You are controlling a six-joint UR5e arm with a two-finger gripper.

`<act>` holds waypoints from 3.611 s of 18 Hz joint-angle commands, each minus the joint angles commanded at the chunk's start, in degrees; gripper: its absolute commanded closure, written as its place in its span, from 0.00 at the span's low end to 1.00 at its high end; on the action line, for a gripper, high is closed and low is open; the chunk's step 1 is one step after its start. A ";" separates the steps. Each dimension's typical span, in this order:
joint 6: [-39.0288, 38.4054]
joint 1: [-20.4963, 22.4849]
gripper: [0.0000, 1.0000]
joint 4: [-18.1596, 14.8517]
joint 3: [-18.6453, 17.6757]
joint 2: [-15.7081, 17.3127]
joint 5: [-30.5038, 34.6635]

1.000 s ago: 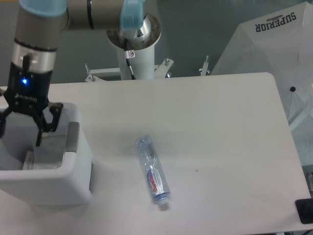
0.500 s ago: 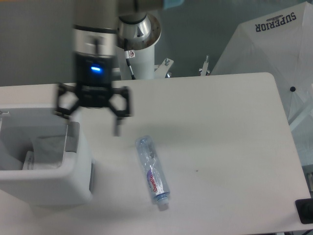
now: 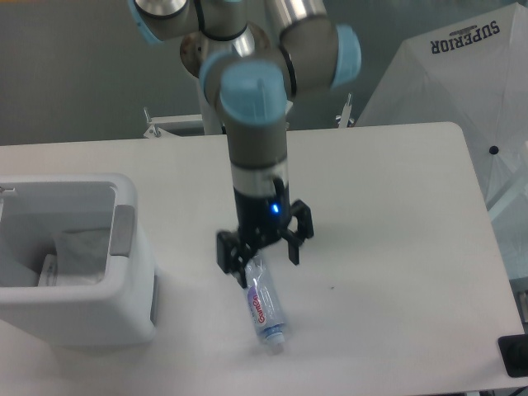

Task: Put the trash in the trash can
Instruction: 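Move the open gripper over the water bottle and lower it, then close the gripper around the bottle's cap end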

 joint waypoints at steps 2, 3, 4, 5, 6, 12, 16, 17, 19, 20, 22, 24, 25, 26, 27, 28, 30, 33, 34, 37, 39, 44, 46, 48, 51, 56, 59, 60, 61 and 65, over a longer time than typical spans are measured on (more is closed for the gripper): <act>0.52 -0.35 0.00 0.17 -0.08 -1.06 0.10; 0.70 -0.35 0.00 0.09 0.35 -2.72 0.36; 0.70 -0.27 0.00 0.00 0.97 -4.04 0.36; 0.78 -0.35 0.00 -0.09 2.10 -5.27 0.36; 0.79 -0.35 0.00 -0.26 3.07 -6.59 0.45; 3.59 -1.23 0.00 -0.18 4.49 -8.62 0.45; 13.15 -2.11 0.00 -1.14 3.70 -8.97 0.54; 14.57 -2.20 0.00 -1.58 3.61 -9.41 0.54; 14.94 -2.81 0.00 -2.11 3.61 -10.11 0.54; 14.94 -2.90 0.00 -2.11 3.52 -10.29 0.54; 15.02 -2.90 0.00 -2.02 3.87 -11.08 0.54; 15.02 -2.90 0.00 -2.20 4.14 -11.87 0.54; 15.02 -2.90 0.00 -2.29 4.31 -11.96 0.45; 15.11 -2.90 0.00 -2.37 4.31 -11.96 0.27; 15.11 -2.90 0.00 -2.37 4.49 -12.05 0.27; 15.11 -2.90 0.00 -2.29 4.75 -12.14 0.19; 15.20 -2.81 0.00 -2.29 5.28 -13.01 0.18; 15.20 -2.64 0.01 -2.37 5.89 -13.37 0.10; 15.20 -2.64 0.02 -2.37 5.98 -13.37 0.01; 15.11 -2.46 0.03 -2.37 6.07 -13.72 0.19; 15.20 -2.20 0.06 -2.37 6.16 -13.72 0.18; 15.20 -2.11 0.11 -2.37 6.33 -13.81 0.27; 15.20 -2.11 0.12 -2.37 6.25 -13.90 0.36; 15.20 -2.11 0.14 -2.29 6.33 -14.16 0.36; 15.20 -2.02 0.18 -2.29 6.25 -14.16 0.36; 15.11 -2.02 0.30 -2.29 6.25 -14.07 0.36; 15.11 -2.02 0.34 -2.29 5.98 -14.07 0.45; 15.11 -2.02 0.37 -2.29 5.90 -14.07 0.45; 15.11 -2.02 0.37 -2.29 5.89 -13.99 0.36; 15.11 -2.02 0.37 -2.29 5.72 -13.55 0.36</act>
